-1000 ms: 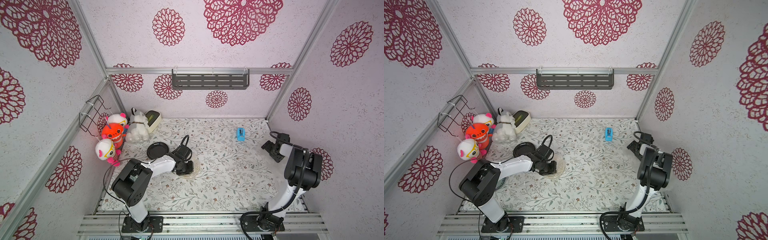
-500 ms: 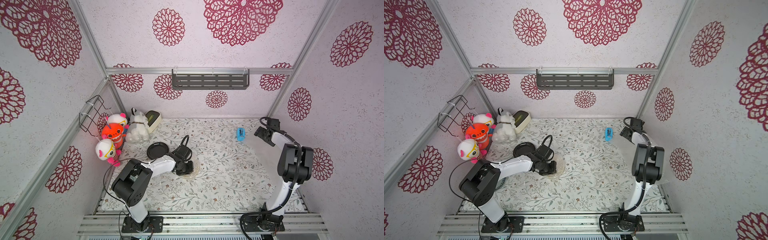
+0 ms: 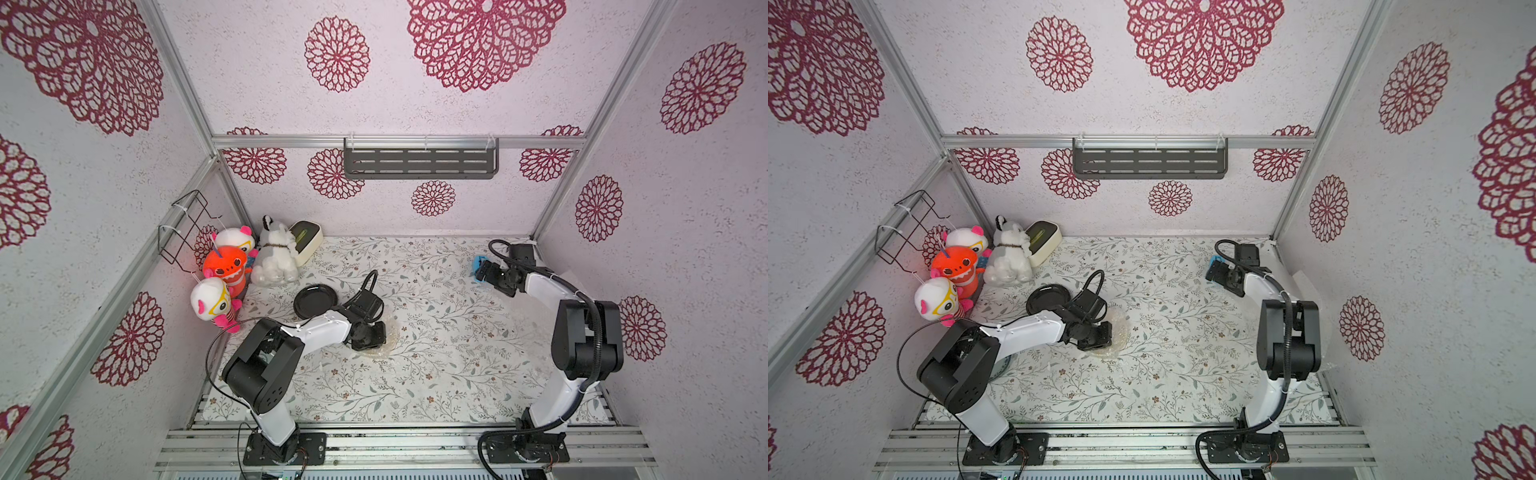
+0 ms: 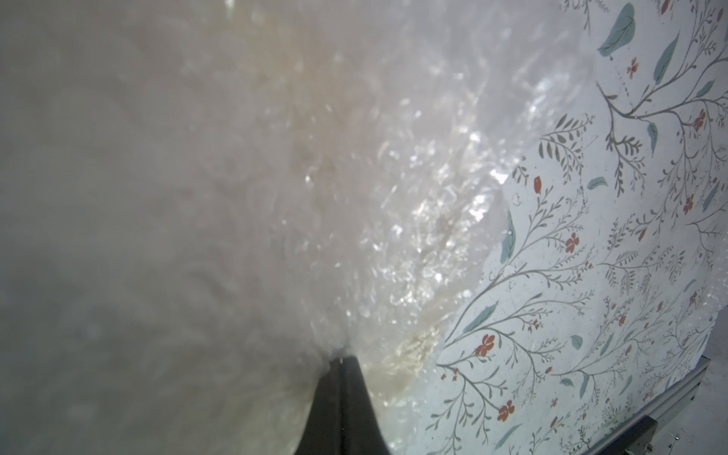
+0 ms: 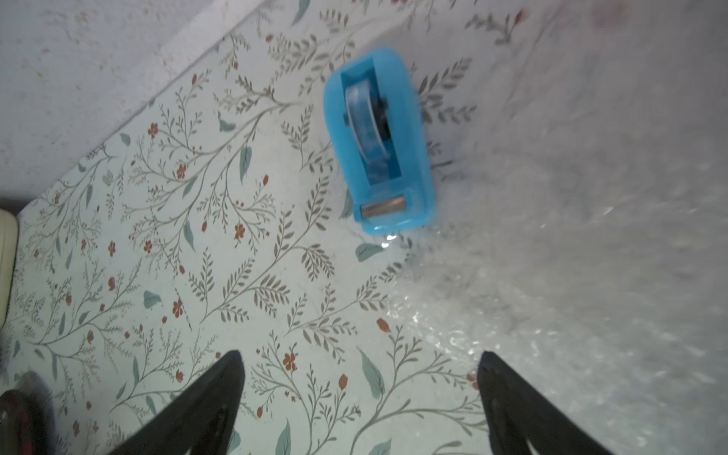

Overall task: Wrap dinner plates in bubble wrap
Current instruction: Adjust the bubble wrap at the center of the board.

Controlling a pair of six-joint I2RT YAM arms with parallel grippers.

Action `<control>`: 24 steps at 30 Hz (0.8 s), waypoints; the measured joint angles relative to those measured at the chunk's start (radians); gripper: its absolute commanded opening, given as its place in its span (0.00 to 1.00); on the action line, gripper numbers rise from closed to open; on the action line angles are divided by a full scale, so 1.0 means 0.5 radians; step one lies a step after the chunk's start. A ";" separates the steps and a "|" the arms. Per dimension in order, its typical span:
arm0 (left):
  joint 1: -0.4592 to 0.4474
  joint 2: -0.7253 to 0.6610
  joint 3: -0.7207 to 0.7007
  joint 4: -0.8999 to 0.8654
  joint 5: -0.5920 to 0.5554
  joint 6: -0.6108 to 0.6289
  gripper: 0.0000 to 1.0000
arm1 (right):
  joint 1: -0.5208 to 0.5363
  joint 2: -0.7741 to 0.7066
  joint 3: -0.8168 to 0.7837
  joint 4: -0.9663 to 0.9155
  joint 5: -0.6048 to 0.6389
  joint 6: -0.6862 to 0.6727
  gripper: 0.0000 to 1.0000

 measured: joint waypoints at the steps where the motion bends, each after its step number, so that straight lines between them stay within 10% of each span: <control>1: 0.000 0.000 0.000 0.000 -0.001 0.001 0.00 | 0.003 0.037 -0.014 0.020 -0.034 0.005 0.94; 15: 0.001 -0.014 -0.012 0.002 -0.016 0.001 0.00 | -0.346 0.369 0.141 0.212 0.159 0.098 0.95; 24: 0.001 -0.014 -0.012 0.002 -0.016 0.001 0.00 | -0.444 0.822 0.799 0.166 0.172 0.101 0.95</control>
